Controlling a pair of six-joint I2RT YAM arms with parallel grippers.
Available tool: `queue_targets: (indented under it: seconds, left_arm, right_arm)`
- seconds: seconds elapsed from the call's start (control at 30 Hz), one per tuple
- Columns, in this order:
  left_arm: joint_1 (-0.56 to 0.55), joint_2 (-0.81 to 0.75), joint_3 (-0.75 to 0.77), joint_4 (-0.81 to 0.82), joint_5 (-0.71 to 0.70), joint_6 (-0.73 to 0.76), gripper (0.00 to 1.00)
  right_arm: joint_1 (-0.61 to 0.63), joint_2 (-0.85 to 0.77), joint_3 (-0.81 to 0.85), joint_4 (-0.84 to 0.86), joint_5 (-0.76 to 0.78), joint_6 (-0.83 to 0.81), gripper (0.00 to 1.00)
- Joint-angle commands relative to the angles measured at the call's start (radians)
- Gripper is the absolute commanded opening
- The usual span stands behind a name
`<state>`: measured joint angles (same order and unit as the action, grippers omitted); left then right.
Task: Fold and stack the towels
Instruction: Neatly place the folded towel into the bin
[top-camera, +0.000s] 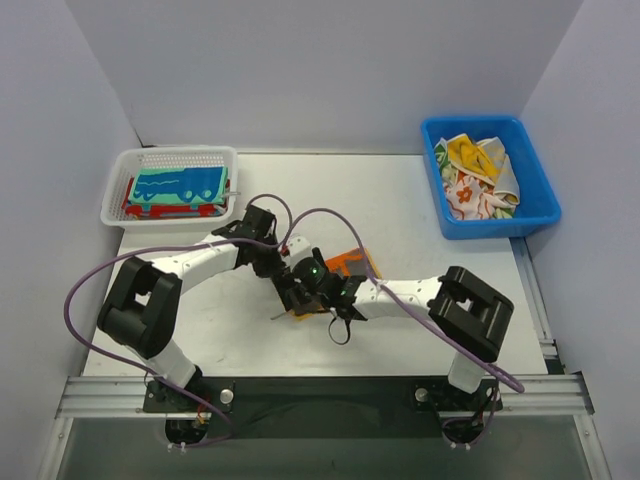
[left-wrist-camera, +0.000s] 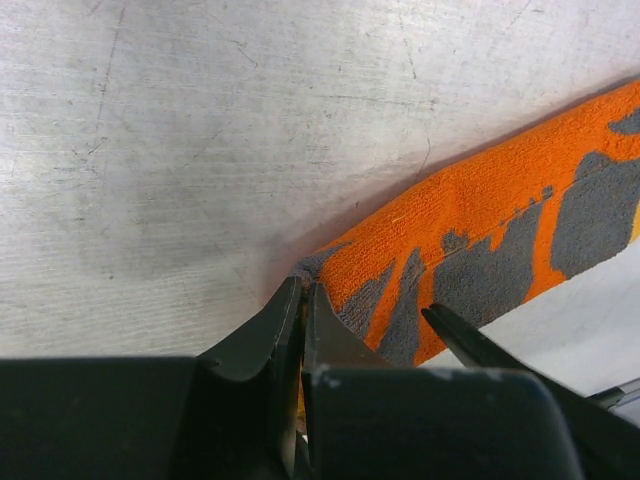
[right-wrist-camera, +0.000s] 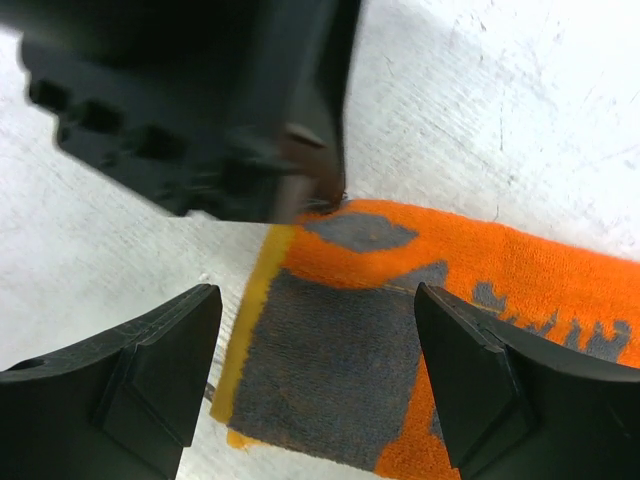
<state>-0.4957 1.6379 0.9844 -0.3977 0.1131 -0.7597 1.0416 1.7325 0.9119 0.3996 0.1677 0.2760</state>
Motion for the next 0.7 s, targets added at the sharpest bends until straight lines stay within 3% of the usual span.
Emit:
queue_targets:
  seconds: [0.0, 0.1, 0.4, 0.6, 0.67]
  left_arm:
    - [-0.004, -0.036, 0.059, -0.030, -0.001, -0.010, 0.00]
    - [-0.004, -0.033, 0.074, -0.046, 0.003, -0.013, 0.00]
    - [-0.004, -0.020, 0.097, -0.059, 0.011, -0.018, 0.00]
    - [-0.004, -0.015, 0.102, -0.058, 0.013, -0.018, 0.00]
    - [-0.003, -0.012, 0.106, -0.059, 0.011, -0.018, 0.00]
  right_arm:
    - [0.078, 0.038, 0.071, 0.051, 0.229, -0.158, 0.79]
    - [0.135, 0.094, 0.108, 0.061, 0.366, -0.242, 0.79]
    - [0.202, 0.242, 0.217, -0.028, 0.501, -0.317, 0.77]
    - [0.206, 0.298, 0.248, -0.074, 0.607, -0.333, 0.67]
    - [0.204, 0.311, 0.260, -0.099, 0.618, -0.333, 0.59]
